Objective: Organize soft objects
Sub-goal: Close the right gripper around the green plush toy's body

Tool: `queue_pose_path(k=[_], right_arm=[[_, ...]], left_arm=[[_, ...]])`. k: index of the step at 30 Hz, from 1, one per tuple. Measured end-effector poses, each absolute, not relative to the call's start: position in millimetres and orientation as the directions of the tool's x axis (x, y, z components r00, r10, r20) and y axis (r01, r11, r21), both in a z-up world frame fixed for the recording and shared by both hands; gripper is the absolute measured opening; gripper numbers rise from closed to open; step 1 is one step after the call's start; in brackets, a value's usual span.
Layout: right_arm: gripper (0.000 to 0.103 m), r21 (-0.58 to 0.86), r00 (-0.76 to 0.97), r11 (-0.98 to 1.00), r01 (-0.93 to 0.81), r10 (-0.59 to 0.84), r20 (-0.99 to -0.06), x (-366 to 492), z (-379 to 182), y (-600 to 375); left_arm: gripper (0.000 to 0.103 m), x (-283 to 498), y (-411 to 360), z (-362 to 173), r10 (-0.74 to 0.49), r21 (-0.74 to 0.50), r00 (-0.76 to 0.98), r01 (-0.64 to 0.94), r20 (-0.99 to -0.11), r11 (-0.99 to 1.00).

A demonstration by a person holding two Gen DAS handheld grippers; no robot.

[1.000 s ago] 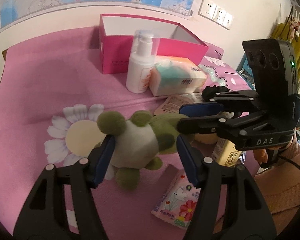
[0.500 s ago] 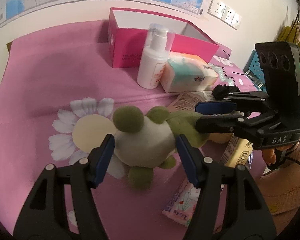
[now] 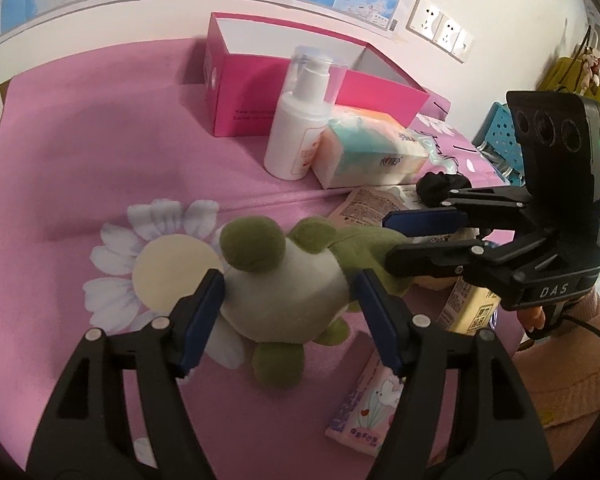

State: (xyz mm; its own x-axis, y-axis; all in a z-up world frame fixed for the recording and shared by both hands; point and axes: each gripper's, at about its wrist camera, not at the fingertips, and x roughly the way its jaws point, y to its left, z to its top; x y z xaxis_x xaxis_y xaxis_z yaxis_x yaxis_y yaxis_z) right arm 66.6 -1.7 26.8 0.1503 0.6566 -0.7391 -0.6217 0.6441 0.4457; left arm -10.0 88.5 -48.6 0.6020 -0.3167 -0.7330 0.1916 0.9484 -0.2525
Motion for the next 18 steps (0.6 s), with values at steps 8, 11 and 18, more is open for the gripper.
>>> queue_pose_path(k=[8, 11, 18], right_arm=[[0.029, 0.443, 0.169, 0.646, -0.621, 0.663, -0.730, 63, 31, -3], [0.029, 0.444, 0.174, 0.642, -0.625, 0.669, -0.722, 62, 35, -4], [0.028, 0.402, 0.187, 0.645, -0.650, 0.649, -0.738, 64, 40, 3]], left_arm=[[0.069, -10, 93, -49, -0.348, -0.296, 0.605, 0.187, -0.716, 0.937], [0.069, -11, 93, -45, -0.361, -0.311, 0.612, 0.191, -0.704, 0.931], [0.069, -8, 94, -46, -0.350, -0.303, 0.614, 0.184, -0.707, 0.935]])
